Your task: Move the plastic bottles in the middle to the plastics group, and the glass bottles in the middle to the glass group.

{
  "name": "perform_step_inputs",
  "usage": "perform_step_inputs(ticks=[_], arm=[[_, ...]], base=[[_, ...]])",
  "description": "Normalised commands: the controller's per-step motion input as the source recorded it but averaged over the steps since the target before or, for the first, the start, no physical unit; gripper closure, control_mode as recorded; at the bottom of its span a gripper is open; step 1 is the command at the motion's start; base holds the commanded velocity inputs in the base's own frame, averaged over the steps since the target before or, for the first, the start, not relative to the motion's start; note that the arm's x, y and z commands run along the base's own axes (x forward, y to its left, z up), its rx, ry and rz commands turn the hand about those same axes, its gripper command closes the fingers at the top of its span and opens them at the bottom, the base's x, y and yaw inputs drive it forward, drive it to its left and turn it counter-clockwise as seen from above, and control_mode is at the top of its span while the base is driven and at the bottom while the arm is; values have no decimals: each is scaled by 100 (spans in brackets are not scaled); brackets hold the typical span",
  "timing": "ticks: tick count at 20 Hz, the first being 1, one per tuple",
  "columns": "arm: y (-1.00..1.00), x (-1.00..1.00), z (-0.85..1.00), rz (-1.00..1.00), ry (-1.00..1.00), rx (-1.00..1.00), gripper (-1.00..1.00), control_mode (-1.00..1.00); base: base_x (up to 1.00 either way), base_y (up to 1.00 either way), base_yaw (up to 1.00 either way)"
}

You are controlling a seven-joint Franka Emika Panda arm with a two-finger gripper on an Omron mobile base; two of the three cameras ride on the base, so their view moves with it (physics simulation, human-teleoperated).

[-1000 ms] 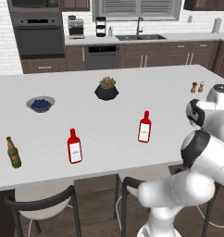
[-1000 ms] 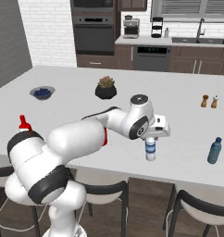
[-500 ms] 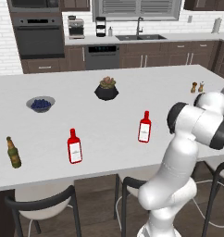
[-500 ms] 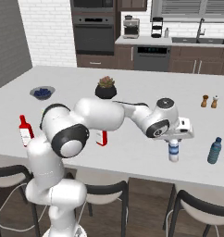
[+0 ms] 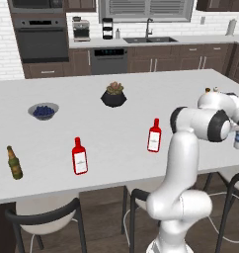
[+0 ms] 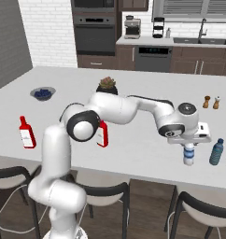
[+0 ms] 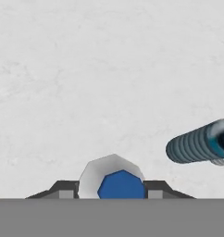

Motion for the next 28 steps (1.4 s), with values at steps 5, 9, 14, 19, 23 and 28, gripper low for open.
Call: perform_step_inputs(ticks=[5, 9, 14, 19, 23, 28], arm=[[-34, 19, -2, 0, -4, 0, 100, -100], [-10, 2, -26, 0, -2, 0, 100, -100], [0, 4, -56, 0, -8, 0, 100, -100], [0, 19, -24, 0, -14, 0, 100, -100], [0, 63, 5, 0, -5, 0, 100, -100], [0, 40, 9, 0, 0, -3, 100, -100]], base=[[0, 0, 0], [0, 0, 0], [0, 0, 0], [0, 0, 0], [0, 0, 0], [0, 0, 0]])
